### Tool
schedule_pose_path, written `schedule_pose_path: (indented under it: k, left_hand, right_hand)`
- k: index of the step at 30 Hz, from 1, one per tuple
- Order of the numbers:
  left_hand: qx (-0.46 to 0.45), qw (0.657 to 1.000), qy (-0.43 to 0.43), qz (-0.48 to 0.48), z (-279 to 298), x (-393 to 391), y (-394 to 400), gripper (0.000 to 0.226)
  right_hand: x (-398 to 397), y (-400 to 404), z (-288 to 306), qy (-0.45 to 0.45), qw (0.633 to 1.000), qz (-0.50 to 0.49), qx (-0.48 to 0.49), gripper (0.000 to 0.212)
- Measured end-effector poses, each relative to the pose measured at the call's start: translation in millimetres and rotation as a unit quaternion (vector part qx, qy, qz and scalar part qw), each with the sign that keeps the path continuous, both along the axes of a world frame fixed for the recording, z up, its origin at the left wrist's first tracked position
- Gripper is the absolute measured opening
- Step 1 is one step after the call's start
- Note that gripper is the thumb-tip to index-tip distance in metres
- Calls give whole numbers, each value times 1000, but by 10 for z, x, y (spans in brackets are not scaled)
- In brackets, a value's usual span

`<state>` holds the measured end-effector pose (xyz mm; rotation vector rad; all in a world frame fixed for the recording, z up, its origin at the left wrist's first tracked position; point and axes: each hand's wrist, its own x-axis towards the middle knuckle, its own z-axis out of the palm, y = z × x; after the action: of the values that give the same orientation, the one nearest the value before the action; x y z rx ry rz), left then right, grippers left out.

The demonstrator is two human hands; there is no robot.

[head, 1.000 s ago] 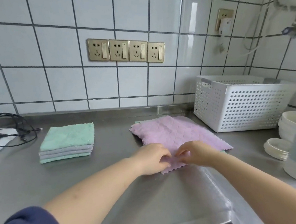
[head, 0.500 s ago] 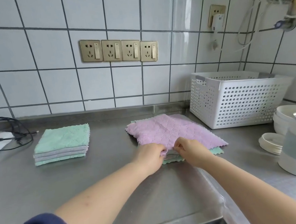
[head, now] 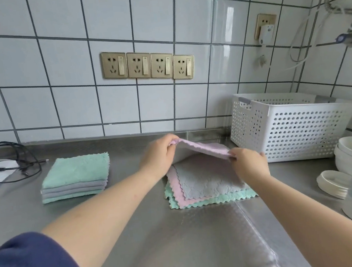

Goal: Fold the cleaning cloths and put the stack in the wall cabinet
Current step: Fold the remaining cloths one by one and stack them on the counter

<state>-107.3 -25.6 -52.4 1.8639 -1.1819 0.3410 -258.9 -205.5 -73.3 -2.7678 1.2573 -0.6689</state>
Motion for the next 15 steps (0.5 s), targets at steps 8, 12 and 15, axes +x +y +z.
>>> schedule_pose_path:
  k: [8, 12, 15]
  left_hand:
    - [30, 998, -51, -26, -23, 167, 1002, 28]
    - [115, 993, -17, -15, -351, 96, 1520, 29]
    - [150, 989, -5, -3, -510, -13, 1779, 21]
  right_hand:
    - [-406, 403, -15, -74, 990, 112, -35, 26]
    - [-668, 788, -174, 0, 976, 212, 51, 25]
    - [-771, 1035, -227, 34, 968, 232, 92, 25]
